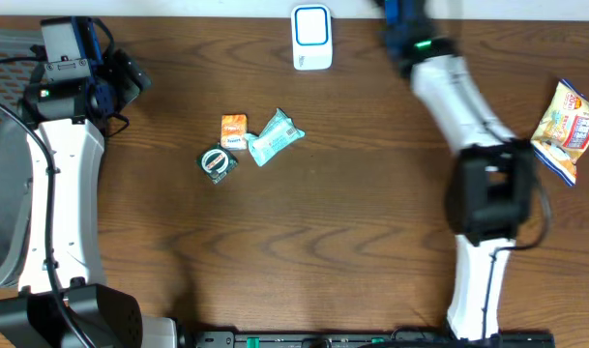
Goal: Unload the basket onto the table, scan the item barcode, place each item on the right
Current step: 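Carry the Kleenex pack right and drop it beside the chip bag, then reach the right gripper to the light-green wet-wipes pack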
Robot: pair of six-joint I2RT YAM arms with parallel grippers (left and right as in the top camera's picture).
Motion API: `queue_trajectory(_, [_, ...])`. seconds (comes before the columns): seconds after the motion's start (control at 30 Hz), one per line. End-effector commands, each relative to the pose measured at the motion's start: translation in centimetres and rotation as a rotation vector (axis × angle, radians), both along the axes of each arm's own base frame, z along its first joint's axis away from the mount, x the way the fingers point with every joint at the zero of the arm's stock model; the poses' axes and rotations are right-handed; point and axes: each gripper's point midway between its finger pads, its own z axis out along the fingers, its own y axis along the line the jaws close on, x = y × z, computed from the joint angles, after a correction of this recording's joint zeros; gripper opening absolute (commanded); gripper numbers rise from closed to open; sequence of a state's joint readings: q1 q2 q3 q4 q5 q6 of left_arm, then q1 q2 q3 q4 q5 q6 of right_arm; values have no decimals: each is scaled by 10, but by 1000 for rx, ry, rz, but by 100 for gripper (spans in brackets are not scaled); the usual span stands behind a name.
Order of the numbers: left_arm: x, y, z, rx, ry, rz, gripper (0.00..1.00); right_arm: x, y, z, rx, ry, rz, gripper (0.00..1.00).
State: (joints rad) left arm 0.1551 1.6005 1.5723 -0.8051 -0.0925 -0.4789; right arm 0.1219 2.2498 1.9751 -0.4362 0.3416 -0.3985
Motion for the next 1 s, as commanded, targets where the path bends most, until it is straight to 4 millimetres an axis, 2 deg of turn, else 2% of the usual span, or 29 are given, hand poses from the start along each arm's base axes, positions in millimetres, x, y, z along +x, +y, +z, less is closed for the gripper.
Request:
queue_trajectory(0.0, [2,3,6,5,-15,18,98,-23,-75,-10,65,66,-213,1])
queue_trajectory(0.03, [2,2,6,5,-16,18,98,-38,-98,-21,60,136,-255,2])
queue_trajectory(0.07, [2,2,6,5,-16,18,98,-47,-112,-27,62,174,-284,10])
queue_trajectory(0.1, [2,2,6,5,-16,18,98,-54,-122,-31,72,196,-314,28])
queue_trajectory(0.13, [2,2,6,5,-16,18,98,-66,-142,-36,106,217,-389,42])
queue_trajectory(0.17, [2,2,6,5,-16,18,98,-70,-148,-38,120,219,-418,43])
queue_trajectory(0.23, [2,2,6,5,-16,18,98,-76,-157,-40,153,218,-473,55])
queue_trajectory(0.27, [2,2,6,5,-16,18,98,-78,-157,-42,175,219,-495,57])
queue_trajectory(0.33, [2,2,6,5,-16,18,98,-78,-149,-45,222,230,-486,62])
queue_trajectory(0.37, [2,2,6,5,-16,18,98,-76,-142,-47,260,232,-468,68])
queue_trajectory(0.4, [2,2,6,5,-16,18,98,-73,-130,-49,312,239,-435,69])
queue_trajectory(0.47, [2,2,6,5,-16,18,98,-67,-94,-53,451,269,-317,69])
queue_trajectory(0.57, [2,2,6,5,-16,18,98,-63,-22,-46,722,327,-77,69])
queue_trajectory(0.67, [2,2,6,5,-16,18,98,-70,40,-28,924,378,135,75])
queue_trajectory(0.7, [2,2,6,5,-16,18,98,-76,75,-20,989,408,234,75])
queue_trajectory(0.83, [2,2,6,5,-16,18,98,-89,123,-22,971,467,303,71])
queue_trajectory(0.97, [2,2,6,5,-16,18,98,-101,166,-33,949,526,257,70])
